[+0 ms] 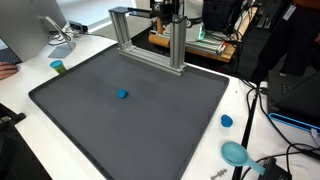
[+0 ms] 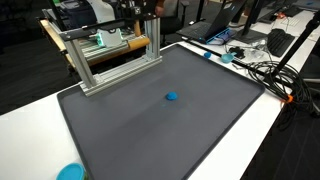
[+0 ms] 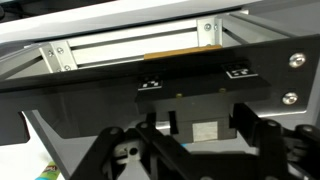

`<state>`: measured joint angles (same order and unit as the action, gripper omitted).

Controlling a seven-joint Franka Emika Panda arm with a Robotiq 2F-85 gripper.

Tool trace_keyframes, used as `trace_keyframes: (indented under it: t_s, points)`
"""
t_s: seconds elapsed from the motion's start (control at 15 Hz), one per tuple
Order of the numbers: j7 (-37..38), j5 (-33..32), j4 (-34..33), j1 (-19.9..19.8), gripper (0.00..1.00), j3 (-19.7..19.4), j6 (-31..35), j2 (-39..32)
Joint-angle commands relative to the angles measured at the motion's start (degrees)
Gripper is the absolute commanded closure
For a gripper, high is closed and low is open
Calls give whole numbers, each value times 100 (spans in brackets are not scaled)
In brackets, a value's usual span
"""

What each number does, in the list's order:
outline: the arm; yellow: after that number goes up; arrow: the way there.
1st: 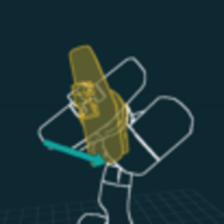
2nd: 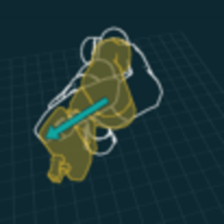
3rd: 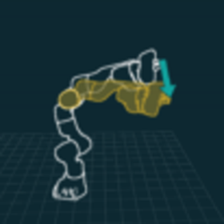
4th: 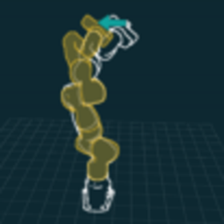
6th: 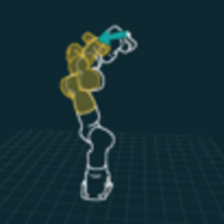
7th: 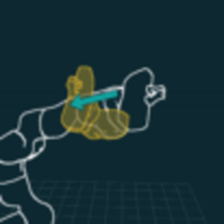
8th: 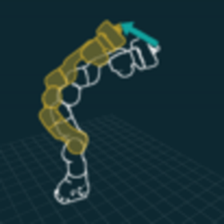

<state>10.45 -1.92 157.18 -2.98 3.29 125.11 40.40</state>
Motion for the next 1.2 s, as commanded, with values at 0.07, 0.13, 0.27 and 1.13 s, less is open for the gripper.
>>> trace_keyframes:
  t_s: [0.07,0.13,0.27,1.13]
  points:
    - [-146,-62,-15,-1,14,-30,-459,194]
    - [-176,-65,92,6,19,-35,-443,281]
    - [-246,-75,50,7,22,-50,-414,242]
    - [-15,-423,-19,-90,0,187,124,86]
